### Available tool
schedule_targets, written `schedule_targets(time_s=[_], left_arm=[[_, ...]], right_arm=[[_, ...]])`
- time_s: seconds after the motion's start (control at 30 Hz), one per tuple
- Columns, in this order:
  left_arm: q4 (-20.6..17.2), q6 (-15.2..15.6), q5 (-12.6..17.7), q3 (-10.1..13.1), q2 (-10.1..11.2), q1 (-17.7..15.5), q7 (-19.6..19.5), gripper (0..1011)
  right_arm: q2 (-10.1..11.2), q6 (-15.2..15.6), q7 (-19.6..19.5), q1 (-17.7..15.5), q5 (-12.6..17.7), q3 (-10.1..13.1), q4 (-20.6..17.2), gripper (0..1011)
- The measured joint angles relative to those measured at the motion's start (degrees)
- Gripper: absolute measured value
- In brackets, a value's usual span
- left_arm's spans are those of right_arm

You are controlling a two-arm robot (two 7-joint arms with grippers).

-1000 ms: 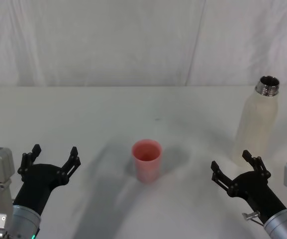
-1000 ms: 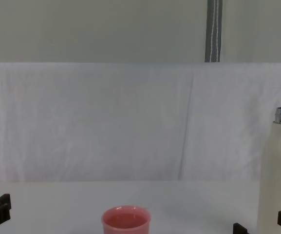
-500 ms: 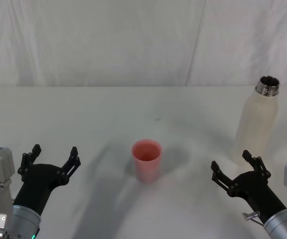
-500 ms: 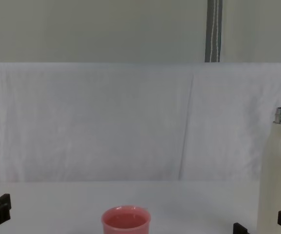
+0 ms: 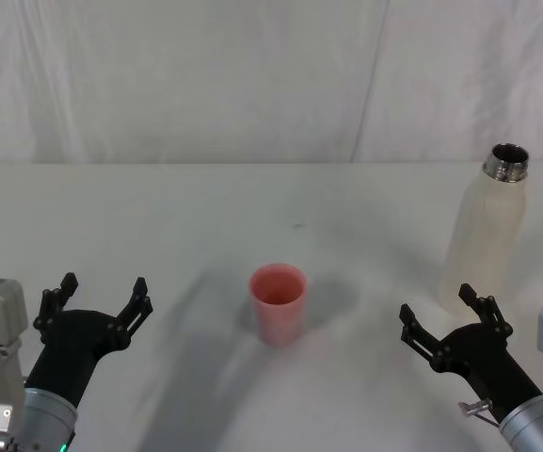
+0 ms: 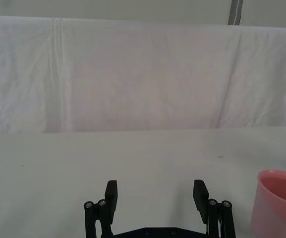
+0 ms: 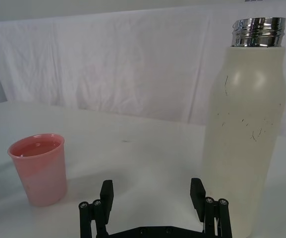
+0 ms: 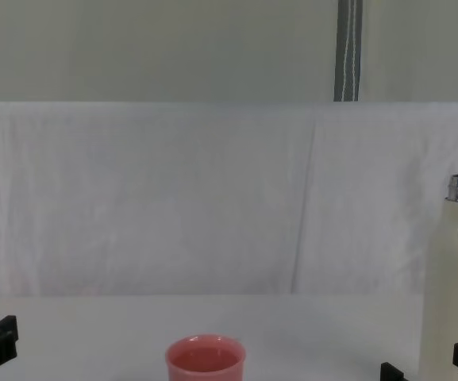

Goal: Grasp the thermos with one hand and pour water into the cup lid.

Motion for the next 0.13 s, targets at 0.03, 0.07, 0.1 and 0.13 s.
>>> schedule_targets(time_s=[0.03,0.07,0.1,0.13], left_arm=[[0.0,0.0,0.0,0.0,0.0,0.0,0.0,1001],[0.0,0.0,0.0,0.0,0.0,0.0,0.0,1001],[0.0,0.0,0.0,0.0,0.0,0.0,0.0,1001],[0.0,0.0,0.0,0.0,0.0,0.0,0.0,1001]], right_arm=[[0.0,0.0,0.0,0.0,0.0,0.0,0.0,1001],[0.0,0.0,0.0,0.0,-0.01,0.0,0.0,1001],[0.0,0.0,0.0,0.0,-0.01,0.0,0.0,1002],[0.0,0.0,-0.01,0.0,-0.02,0.0,0.0,1001]])
